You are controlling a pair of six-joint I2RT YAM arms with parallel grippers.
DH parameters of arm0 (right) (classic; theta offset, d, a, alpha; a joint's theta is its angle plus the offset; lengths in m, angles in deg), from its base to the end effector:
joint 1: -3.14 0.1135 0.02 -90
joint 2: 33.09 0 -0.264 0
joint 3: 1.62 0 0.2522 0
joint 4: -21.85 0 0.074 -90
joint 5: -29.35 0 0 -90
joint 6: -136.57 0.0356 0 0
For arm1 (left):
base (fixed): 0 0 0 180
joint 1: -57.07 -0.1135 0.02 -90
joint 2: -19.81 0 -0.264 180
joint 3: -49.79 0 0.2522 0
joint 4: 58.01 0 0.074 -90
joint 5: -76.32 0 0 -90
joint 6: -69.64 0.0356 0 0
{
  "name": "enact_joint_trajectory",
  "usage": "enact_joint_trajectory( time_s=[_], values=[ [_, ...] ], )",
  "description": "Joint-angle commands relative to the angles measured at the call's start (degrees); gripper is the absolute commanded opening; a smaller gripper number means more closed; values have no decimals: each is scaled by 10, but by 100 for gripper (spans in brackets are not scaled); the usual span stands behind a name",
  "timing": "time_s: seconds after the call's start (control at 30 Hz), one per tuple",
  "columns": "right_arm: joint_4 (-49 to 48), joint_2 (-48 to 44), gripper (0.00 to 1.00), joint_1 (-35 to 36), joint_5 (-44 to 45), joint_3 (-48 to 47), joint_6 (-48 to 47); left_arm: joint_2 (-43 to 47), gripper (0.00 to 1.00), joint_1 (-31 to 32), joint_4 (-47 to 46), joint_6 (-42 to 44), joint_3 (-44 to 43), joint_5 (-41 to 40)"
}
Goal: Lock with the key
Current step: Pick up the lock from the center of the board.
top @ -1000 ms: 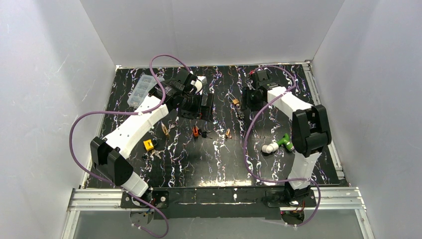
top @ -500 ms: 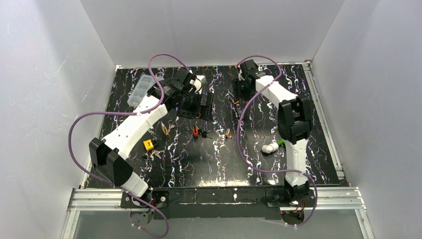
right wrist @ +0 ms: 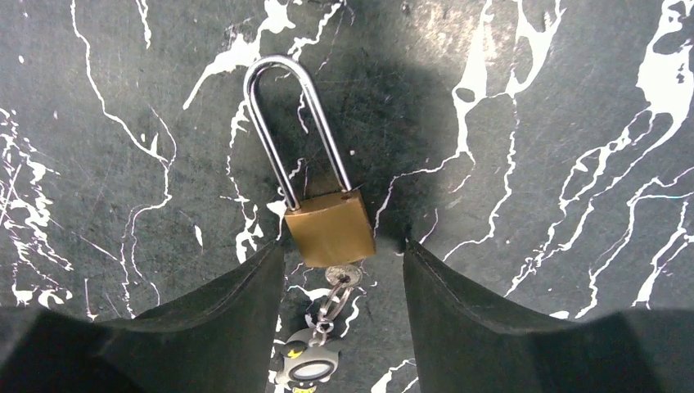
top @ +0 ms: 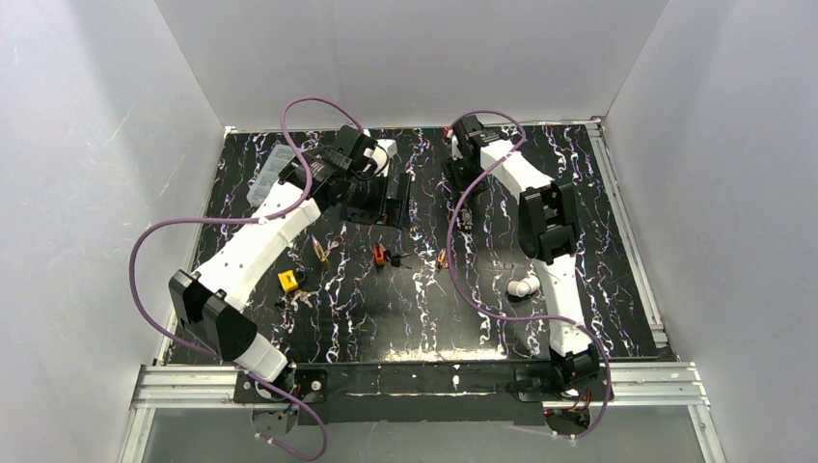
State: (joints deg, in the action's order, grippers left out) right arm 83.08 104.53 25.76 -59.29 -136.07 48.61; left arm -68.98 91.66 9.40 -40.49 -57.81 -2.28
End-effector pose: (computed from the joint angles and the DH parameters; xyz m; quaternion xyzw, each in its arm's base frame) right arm 0.4750 0.1970 0.1787 -0.1716 0.9599 0.0360 0.2189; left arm 0.2637 -0.1904 0.3771 0.1520 0.9190 -0.2442 0.2697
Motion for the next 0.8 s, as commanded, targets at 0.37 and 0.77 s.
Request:
enact_joint_trajectory(
  time_s=[0.37, 0.77],
  values=[
    [28, 42, 48, 17, 20, -53, -36, 1, 98, -6, 28, 11, -34, 1],
    [-9, -39, 1, 17, 12, 16, 19, -2, 98, -10, 25, 14, -29, -4]
  ],
)
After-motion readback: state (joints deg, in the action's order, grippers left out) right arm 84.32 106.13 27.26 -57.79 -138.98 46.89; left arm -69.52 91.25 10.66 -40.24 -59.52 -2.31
